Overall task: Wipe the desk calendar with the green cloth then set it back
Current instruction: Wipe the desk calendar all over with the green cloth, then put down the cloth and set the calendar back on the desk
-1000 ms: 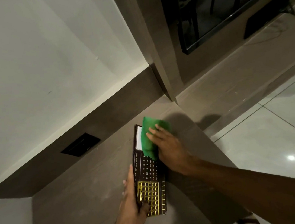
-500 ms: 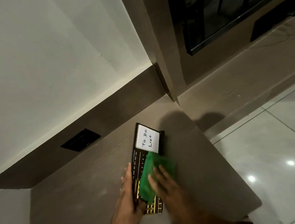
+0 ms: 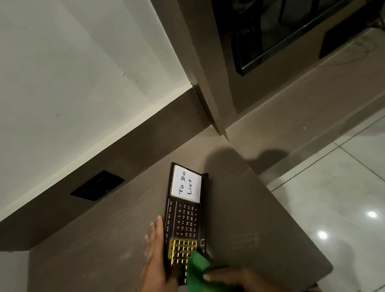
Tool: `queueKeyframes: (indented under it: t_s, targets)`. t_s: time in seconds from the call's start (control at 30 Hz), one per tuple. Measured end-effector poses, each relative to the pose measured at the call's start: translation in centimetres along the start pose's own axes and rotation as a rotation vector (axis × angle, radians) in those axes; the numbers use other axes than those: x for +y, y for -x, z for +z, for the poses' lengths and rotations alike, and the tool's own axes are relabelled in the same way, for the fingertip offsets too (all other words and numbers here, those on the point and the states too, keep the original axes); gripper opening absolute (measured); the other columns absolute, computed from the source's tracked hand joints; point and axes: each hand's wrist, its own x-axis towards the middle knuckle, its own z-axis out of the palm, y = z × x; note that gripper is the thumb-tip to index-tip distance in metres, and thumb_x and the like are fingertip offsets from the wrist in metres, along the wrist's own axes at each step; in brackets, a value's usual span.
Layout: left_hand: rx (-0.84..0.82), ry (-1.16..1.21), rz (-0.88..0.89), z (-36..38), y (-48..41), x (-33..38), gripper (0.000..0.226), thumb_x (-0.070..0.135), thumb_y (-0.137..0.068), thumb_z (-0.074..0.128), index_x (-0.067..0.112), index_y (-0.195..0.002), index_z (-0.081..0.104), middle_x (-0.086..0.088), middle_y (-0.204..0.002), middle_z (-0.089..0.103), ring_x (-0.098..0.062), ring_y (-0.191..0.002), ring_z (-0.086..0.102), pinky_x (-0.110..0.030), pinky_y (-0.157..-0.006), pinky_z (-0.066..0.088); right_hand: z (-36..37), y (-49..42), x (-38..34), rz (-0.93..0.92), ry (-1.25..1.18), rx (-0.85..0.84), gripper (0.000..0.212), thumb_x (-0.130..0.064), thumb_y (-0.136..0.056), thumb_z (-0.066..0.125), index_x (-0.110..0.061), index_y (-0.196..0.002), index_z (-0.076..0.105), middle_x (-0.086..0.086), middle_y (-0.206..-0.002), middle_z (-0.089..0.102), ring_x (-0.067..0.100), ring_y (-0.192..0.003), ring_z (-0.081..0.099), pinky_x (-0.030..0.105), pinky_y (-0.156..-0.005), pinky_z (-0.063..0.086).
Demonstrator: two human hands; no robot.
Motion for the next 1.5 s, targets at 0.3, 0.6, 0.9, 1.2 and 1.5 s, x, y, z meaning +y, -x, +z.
queueKeyframes:
  t_s: [0.3,0.6,0.9,1.2,1.5]
  targets:
    - [0.298,-0.179,0.396,5.5,-3.6,6.1,0.103,0.065,-0.085,0.056,0.04,-0.158,-0.012,0.013,-0.172,-0.015,-0.009,-0.158,-0.023,-0.04,-0.128,-0.005,-13.2,-3.9,-3.4,-0.045,-0.336,0.344,0.039,0.008,-0.093,0.047,-0.019,-0.113,0.068,0.008,-0.105,0.072,0.028,-0.1,0.068,0.041,-0.08,0.058]
    - [0.084,-0.495,0.321,17.0,-11.3,5.3,0.093,0.081,-0.088,0.018,0.027,-0.158,-0.013,0.002,-0.171,-0.018,-0.019,-0.159,-0.021,-0.041,-0.13,-0.012,-21.9,-13.4,3.4,-0.162,0.584,0.72,0.059,0.0,-0.091,0.052,-0.017,-0.146,0.038,0.009,-0.147,0.043,0.026,-0.135,0.039,0.046,-0.109,0.038]
    - [0.136,-0.524,0.338,17.7,-11.7,4.9,0.094,0.083,-0.089,0.016,0.025,-0.161,-0.003,0.003,-0.173,-0.01,-0.017,-0.16,-0.016,-0.045,-0.126,-0.012,-21.9,-17.9,9.6,-0.049,1.351,0.41,0.077,-0.041,-0.089,0.054,-0.018,-0.153,0.017,0.003,-0.163,0.01,0.028,-0.148,-0.005,0.062,-0.114,0.008]
    - [0.134,-0.462,0.341,16.8,-11.0,5.2,0.086,0.074,-0.095,0.026,0.022,-0.161,0.01,-0.002,-0.173,0.001,-0.02,-0.161,-0.004,-0.05,-0.132,0.01,-18.2,-17.6,1.4,-0.373,0.92,0.464,0.061,-0.021,-0.082,0.052,-0.011,-0.142,0.043,0.011,-0.149,0.041,0.023,-0.14,0.028,0.033,-0.115,0.012]
    - [0.503,-0.539,0.121,7.7,-4.7,4.7,0.115,0.049,-0.066,0.084,0.016,-0.158,0.023,-0.015,-0.17,0.014,-0.038,-0.156,0.006,-0.064,-0.12,0.01,-11.2,-20.3,-2.8,-0.172,0.731,-0.056,0.112,-0.023,-0.073,0.079,-0.03,-0.154,0.001,0.001,-0.158,0.023,0.017,-0.142,0.026,0.036,-0.113,0.029]
